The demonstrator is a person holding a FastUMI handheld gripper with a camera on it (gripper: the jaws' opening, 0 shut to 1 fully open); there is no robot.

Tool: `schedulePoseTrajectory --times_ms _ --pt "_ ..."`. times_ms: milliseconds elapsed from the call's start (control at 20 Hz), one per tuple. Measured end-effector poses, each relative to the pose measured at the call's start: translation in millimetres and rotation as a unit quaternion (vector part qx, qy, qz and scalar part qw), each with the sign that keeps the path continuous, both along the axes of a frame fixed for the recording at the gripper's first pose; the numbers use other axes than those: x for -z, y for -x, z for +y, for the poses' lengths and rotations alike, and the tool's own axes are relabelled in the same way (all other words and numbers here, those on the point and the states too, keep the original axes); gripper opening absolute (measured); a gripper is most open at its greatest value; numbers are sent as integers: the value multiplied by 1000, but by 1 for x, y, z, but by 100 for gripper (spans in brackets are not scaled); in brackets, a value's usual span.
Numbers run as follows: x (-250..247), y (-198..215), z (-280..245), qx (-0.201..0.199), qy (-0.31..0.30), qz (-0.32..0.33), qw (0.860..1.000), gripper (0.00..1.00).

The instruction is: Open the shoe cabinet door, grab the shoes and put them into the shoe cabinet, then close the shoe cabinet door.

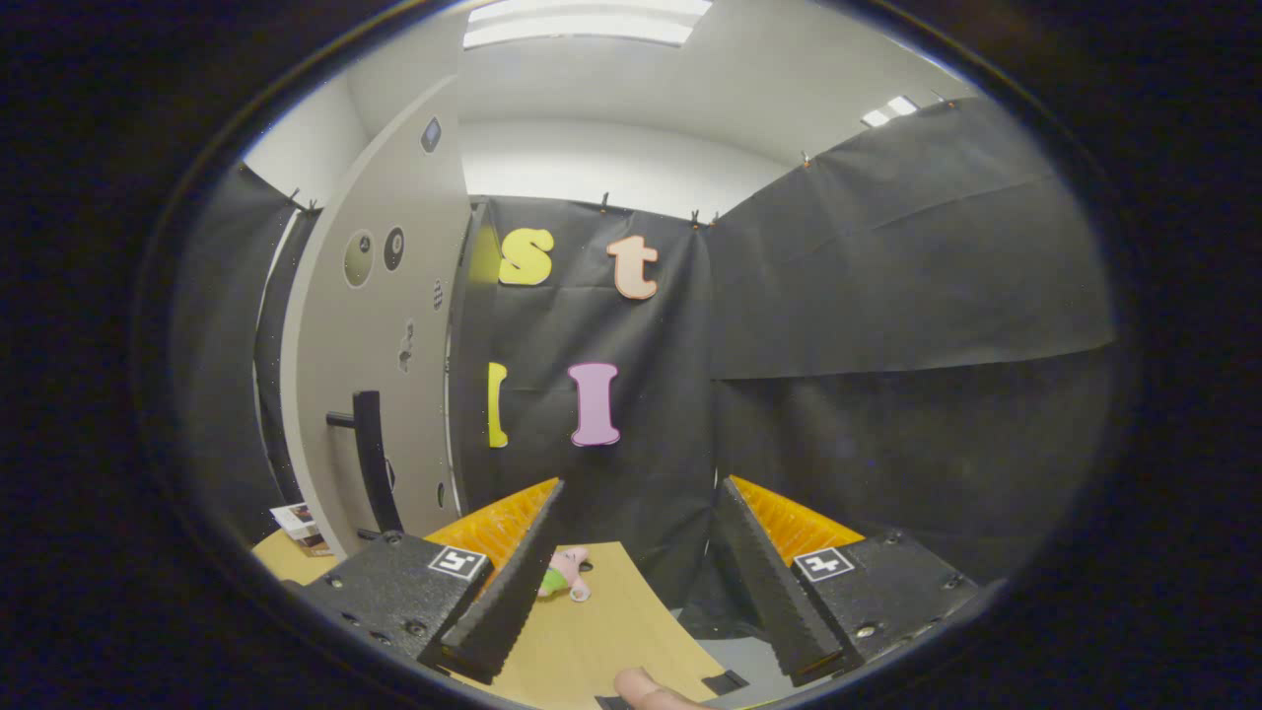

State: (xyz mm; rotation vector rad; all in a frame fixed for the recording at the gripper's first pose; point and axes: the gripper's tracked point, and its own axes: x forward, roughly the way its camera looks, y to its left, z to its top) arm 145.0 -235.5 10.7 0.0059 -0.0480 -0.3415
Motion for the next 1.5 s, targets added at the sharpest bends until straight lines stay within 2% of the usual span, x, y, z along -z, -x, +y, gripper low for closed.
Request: schedulePoseTrajectory --times_ms 150,300,650,900,1100,1350,1500 --pt "7 -18 21 -19 -4 5 1000 98" --pt "8 -32 33 -22 -10 8 1000 98" --pt "26 -52 68 -44 13 34 998 98" --pt "15 -46 68 -10 14 15 1000 95" --pt "11 -41 68 36 30 -2 999 94" --pt "11 -38 89 21 32 -13 999 92" --pt "14 -42 128 -9 35 -12 999 92"
